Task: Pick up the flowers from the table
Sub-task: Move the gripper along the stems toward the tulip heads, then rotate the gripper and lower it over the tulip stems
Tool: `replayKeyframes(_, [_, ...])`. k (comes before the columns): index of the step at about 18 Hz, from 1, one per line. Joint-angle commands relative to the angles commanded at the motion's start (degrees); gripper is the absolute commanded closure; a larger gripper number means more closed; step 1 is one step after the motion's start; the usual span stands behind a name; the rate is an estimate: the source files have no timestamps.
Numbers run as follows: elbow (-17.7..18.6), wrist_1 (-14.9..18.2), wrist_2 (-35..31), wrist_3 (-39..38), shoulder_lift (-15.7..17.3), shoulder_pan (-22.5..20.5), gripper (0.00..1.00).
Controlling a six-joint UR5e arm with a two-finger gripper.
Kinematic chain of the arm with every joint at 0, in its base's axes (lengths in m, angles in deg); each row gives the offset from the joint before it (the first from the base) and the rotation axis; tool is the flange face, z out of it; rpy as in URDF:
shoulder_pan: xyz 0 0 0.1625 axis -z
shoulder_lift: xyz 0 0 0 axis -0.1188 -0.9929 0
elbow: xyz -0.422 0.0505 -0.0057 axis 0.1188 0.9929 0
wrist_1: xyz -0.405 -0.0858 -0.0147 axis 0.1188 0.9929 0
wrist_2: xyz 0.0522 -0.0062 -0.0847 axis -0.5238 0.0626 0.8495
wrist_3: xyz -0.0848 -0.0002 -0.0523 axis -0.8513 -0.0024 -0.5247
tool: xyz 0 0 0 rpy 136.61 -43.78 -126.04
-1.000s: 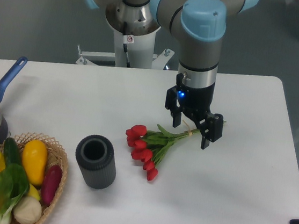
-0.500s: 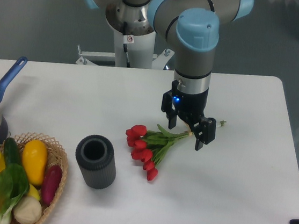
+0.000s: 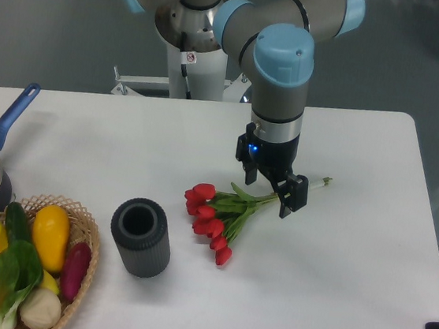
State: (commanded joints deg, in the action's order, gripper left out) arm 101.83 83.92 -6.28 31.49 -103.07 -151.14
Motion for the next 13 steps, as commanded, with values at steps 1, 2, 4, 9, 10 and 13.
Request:
replayKeyframes(1, [0.6,0.0,-0.3,0.0,-0.2,0.0,0.00])
replayKeyframes(2, [1.4,0.1,-0.4,-0.1,-0.4,0.1,0.00])
replayKeyframes(4, [2.5,0.1,-0.4,-0.3,-1.1,0.1,0.00])
replayKeyframes(9, [4.2,0.3,-0.8,-0.3,-2.9,0.0,0.00])
replayKeyframes(10, [4.2,0.3,-0.8,-0.2,-3.4,-0.1,0.00])
replayKeyframes(13, [4.2,0.3,-0.7,-0.2,-3.9,-0.7,0.00])
